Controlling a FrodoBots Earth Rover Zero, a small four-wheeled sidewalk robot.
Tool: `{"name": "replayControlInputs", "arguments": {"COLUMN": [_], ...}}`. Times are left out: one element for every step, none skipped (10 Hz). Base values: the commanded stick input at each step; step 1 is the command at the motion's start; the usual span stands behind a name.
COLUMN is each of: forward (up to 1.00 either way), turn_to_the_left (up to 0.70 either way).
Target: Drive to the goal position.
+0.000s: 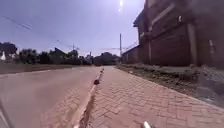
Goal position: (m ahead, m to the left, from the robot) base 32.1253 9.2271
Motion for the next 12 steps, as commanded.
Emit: {"name": "replayControlInputs", "arguments": {"forward": [0.7, 0.7, 0.7, 0.7, 0.7, 0.7, 0.7, 0.7, 0.7, 0.7, 0.7, 0.7], "turn_to_the_left": [-0.35, -0.35, -0.35, -0.35, -0.35, 0.0, 0.0, 0.0, 0.0, 0.0, 0.12, 0.29]}}
